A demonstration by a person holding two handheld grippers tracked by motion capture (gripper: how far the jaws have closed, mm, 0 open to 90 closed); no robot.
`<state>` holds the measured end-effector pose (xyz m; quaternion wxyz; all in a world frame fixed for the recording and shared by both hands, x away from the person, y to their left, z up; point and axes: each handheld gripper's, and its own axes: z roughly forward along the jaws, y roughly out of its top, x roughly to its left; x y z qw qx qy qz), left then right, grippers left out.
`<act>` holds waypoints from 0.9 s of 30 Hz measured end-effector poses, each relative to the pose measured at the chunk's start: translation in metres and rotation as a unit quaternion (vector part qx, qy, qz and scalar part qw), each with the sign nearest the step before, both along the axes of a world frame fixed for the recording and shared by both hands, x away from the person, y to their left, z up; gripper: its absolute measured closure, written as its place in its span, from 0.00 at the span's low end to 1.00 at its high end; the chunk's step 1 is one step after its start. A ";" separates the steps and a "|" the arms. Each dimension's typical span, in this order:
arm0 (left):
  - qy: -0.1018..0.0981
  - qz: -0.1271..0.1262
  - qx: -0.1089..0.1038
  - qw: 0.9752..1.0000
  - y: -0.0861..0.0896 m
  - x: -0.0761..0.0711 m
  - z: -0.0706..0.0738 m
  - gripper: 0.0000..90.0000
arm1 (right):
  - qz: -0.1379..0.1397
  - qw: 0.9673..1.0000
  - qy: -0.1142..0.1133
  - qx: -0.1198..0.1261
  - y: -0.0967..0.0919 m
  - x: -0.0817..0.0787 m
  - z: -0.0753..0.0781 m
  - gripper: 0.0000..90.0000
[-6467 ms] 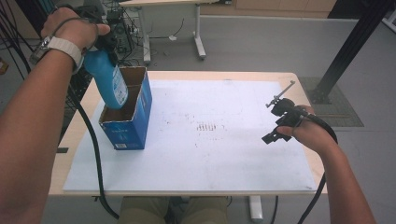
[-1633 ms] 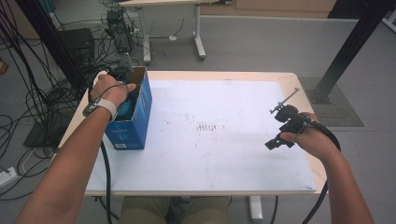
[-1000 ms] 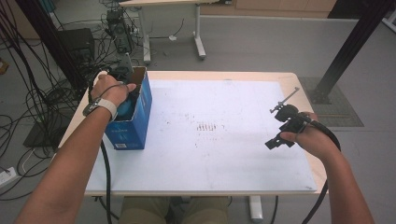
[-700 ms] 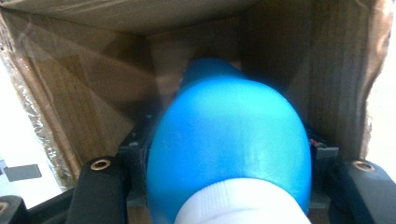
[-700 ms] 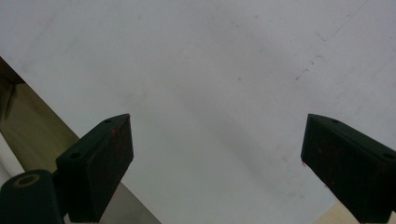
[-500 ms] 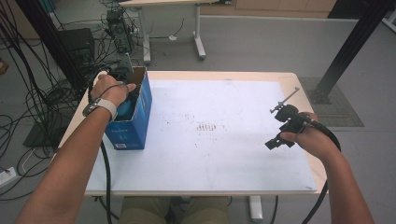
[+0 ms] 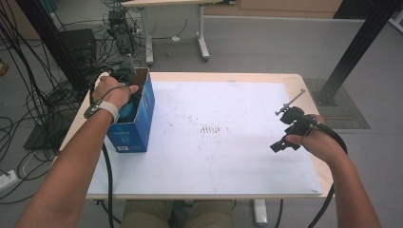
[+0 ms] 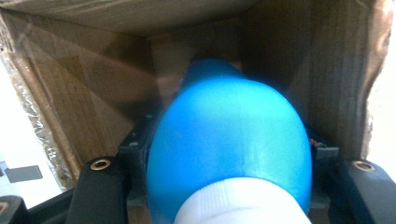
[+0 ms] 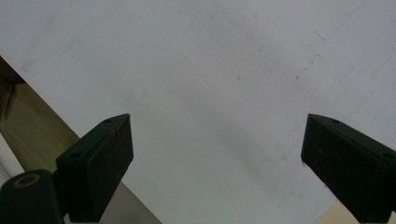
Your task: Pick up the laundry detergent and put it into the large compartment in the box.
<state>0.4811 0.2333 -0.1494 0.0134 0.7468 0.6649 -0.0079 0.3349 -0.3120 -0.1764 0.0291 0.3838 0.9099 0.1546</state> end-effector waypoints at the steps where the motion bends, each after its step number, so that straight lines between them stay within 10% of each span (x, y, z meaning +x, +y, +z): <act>1: 0.000 0.000 0.000 1.000 0.000 0.000 0.000 0.42 | 0.000 1.000 0.000 0.000 0.000 0.000 0.000 0.10; 27: -0.003 -0.002 0.000 1.000 0.000 -0.001 0.000 0.42 | 0.000 1.000 0.001 -0.002 0.001 0.001 0.002 0.10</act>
